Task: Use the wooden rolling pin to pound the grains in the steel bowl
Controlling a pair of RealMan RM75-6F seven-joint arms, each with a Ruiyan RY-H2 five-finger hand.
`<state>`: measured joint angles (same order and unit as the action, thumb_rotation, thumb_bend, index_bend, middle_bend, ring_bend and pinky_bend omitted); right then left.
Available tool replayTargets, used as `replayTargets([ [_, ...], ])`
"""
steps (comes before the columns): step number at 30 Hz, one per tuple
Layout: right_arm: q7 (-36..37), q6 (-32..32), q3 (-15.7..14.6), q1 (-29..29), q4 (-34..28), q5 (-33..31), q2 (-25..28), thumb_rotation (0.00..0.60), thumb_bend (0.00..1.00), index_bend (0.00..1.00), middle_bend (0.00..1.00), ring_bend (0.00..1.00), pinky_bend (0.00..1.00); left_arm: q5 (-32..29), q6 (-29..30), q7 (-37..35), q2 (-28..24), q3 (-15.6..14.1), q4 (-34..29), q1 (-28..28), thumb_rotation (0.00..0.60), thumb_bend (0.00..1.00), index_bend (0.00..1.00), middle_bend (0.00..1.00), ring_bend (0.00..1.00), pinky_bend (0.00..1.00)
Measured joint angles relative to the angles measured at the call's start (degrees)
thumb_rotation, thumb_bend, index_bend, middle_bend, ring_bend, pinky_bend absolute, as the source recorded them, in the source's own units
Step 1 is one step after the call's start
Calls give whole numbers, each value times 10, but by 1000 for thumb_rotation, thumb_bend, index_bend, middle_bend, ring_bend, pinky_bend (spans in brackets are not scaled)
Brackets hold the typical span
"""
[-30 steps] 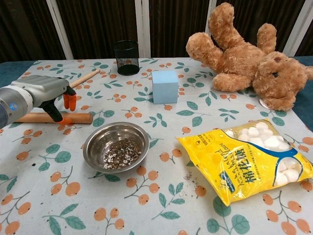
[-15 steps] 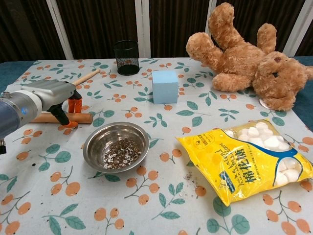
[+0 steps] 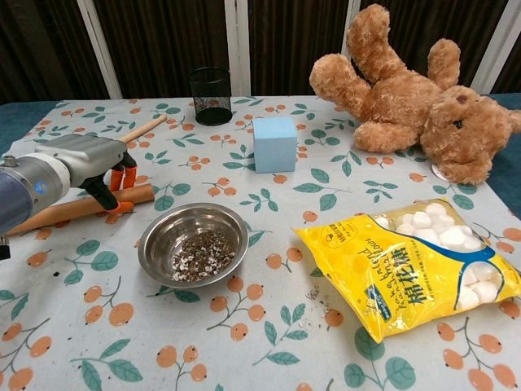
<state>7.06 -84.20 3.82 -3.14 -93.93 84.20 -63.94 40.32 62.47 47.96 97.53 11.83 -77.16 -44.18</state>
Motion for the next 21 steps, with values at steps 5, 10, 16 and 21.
replayTargets([
  [5,-1,-4,-4,4,1,3,-1,600,359,0,0,0,0,18,13,-16,-12,2,-19,4,600,813,559,613,84,0],
  [10,-3,-6,-2,4,3,3,-3,600,359,0,0,0,0,46,29,-43,-34,7,-53,12,600,814,561,618,98,0],
  [16,-4,-7,0,4,3,2,-3,600,360,0,0,0,0,95,58,-102,-62,15,-105,30,600,813,562,618,100,0],
  [21,-7,-2,6,-1,-3,-2,0,600,359,0,0,0,0,163,90,-180,-85,19,-146,52,600,813,562,618,100,0],
])
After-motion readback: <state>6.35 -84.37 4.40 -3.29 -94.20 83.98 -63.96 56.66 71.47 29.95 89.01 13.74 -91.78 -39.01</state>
